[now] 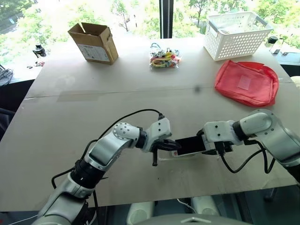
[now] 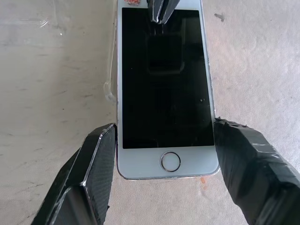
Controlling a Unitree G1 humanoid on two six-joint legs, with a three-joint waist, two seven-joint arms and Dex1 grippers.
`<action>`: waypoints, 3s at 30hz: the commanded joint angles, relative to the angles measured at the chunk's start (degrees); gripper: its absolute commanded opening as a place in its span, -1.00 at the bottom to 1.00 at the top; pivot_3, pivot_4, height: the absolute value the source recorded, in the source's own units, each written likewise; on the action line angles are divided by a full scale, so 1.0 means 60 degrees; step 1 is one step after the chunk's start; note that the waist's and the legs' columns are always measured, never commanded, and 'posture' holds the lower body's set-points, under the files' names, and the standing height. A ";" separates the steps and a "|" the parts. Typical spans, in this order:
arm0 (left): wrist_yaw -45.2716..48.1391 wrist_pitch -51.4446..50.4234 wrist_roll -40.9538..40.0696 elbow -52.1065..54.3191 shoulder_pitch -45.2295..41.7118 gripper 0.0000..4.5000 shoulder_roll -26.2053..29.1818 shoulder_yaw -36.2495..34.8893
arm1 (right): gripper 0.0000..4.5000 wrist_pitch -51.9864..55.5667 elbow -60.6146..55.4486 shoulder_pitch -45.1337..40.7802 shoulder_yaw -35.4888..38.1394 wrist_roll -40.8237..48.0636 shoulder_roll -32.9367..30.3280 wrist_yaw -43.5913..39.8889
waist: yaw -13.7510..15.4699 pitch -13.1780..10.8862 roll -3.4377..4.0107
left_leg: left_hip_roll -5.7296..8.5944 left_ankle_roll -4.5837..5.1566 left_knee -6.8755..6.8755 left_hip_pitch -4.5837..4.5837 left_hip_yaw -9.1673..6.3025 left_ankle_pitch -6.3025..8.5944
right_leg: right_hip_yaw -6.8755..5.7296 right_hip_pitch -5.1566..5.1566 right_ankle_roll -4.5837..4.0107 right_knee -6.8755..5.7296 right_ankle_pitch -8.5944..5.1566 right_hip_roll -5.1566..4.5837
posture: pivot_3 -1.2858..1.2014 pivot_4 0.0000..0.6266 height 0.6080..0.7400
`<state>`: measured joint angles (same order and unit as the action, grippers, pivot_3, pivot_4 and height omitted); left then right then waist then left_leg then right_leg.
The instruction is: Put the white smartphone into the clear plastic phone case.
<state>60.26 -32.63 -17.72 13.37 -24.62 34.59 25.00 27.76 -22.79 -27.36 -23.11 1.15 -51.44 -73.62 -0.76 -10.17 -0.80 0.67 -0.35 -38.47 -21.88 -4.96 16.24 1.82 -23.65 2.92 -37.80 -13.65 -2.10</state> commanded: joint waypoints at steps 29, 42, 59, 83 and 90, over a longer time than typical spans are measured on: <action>0.0398 0.1222 0.2619 -0.1509 0.0032 -1.00 0.0282 0.1218 | 0.21 0.1843 -0.1513 0.0082 0.0125 0.0359 0.0015 0.0424 | -0.0001 0.0082 0.0012 | 0.0004 0.0005 -0.0011 0.0049 -0.0002 0.0001 | -0.0004 0.0053 0.0002 -0.0012 -0.0001 0.0002 | 0.03 -0.52 1.00; 0.0475 0.1345 0.2789 -0.1376 0.0202 -1.00 0.0128 0.1187 | 0.99 0.2532 -0.1410 -0.0196 0.1214 0.1572 0.0520 0.1157 | 0.0022 0.0146 0.0026 | 0.0010 0.0005 -0.0014 0.0064 -0.0017 0.0002 | -0.0014 0.0079 0.0003 -0.0005 -0.0002 -0.0001 | 0.03 -0.52 1.00; 0.0379 0.1369 0.2709 -0.1157 0.0308 -1.00 0.0123 0.0885 | -0.99 0.0851 0.0058 0.0993 -0.0104 0.1290 0.1490 0.1857 | -0.0001 0.0155 0.0027 | 0.0007 0.0009 0.0010 0.0180 -0.0018 0.0004 | -0.0017 0.0189 0.0046 0.0025 -0.0031 0.0000 | 0.03 -0.52 1.00; 0.0781 -0.0599 0.0825 0.0247 0.0220 -1.00 0.0093 0.0209 | -0.99 0.0223 0.1487 0.0857 -0.0664 0.0197 0.1653 0.2044 | -0.0007 0.0171 0.0030 | 0.0005 0.0008 0.0020 0.0184 -0.0025 0.0004 | -0.0013 0.0192 0.0049 0.0036 -0.0035 0.0001 | 0.03 -0.52 1.00; 0.0786 -0.0370 0.1099 -0.0043 0.0298 -1.00 0.0109 0.0506 | -0.99 0.0594 0.1176 0.0715 -0.0244 0.0650 0.1841 0.2137 | 0.0001 0.0171 0.0030 | 0.0006 0.0008 0.0021 0.0183 -0.0025 0.0004 | -0.0013 0.0193 0.0049 0.0041 -0.0036 0.0000 | 0.03 -0.52 1.00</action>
<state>64.76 -34.54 -12.50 13.99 -23.81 34.66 25.73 28.87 -17.01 -23.85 -25.10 5.57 -39.66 -61.25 -0.75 -9.14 -0.62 0.70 -0.30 -38.35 -20.79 -5.11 16.27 1.74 -22.49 3.21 -37.55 -13.87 -2.10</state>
